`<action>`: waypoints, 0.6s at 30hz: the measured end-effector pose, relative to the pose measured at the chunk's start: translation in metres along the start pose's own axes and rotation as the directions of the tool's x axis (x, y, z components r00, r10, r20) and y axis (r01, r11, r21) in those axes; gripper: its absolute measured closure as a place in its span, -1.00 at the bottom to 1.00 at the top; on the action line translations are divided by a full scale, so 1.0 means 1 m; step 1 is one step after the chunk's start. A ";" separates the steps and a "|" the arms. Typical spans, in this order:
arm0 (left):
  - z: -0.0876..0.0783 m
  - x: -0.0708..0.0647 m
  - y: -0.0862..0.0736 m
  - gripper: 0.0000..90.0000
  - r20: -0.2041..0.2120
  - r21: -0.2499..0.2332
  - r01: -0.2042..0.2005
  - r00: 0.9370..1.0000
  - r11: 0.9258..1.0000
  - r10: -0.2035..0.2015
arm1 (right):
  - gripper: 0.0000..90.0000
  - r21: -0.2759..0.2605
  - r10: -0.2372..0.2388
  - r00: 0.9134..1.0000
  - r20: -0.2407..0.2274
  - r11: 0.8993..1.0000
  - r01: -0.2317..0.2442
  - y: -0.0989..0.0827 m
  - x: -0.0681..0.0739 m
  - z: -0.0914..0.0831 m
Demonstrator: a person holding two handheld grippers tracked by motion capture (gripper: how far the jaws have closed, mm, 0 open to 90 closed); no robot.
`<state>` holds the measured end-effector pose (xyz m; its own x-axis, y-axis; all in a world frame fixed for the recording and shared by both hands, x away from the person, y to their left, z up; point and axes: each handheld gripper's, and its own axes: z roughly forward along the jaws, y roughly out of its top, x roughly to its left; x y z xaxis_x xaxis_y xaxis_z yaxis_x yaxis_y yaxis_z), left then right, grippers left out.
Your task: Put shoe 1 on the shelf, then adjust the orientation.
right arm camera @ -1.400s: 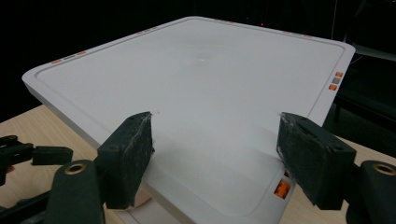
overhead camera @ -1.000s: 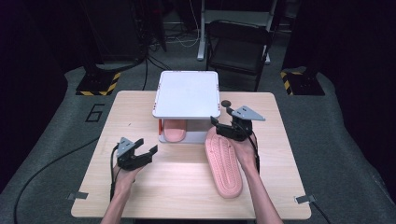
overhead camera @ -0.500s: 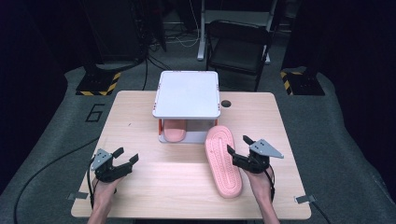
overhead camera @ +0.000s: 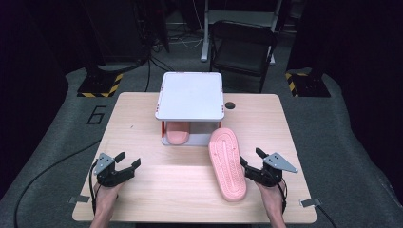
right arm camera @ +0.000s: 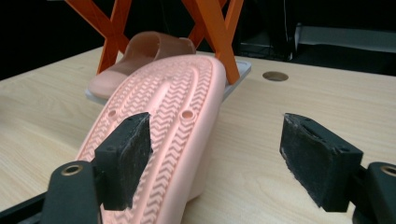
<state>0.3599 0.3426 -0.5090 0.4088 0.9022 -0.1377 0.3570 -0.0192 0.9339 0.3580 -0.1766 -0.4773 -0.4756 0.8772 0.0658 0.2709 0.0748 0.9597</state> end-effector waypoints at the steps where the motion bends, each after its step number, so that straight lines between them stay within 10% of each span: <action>1: 0.000 0.000 0.000 -0.47 -0.004 -0.005 0.000 1.000 1.000 0.000 | -0.46 0.007 -0.001 1.000 0.001 1.000 0.001 -0.001 0.000 0.000; 18: -0.001 -0.004 0.004 -0.47 -0.002 -0.016 -0.006 1.000 1.000 0.006 | -0.46 0.076 -0.055 0.998 0.018 0.996 0.053 -0.016 0.000 0.009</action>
<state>0.3592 0.3387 -0.5040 0.4092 0.9029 -0.1316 0.3408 -0.0175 0.9400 0.3614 -0.1737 -0.4954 -0.4746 0.8802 0.0081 0.3076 0.1572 0.9384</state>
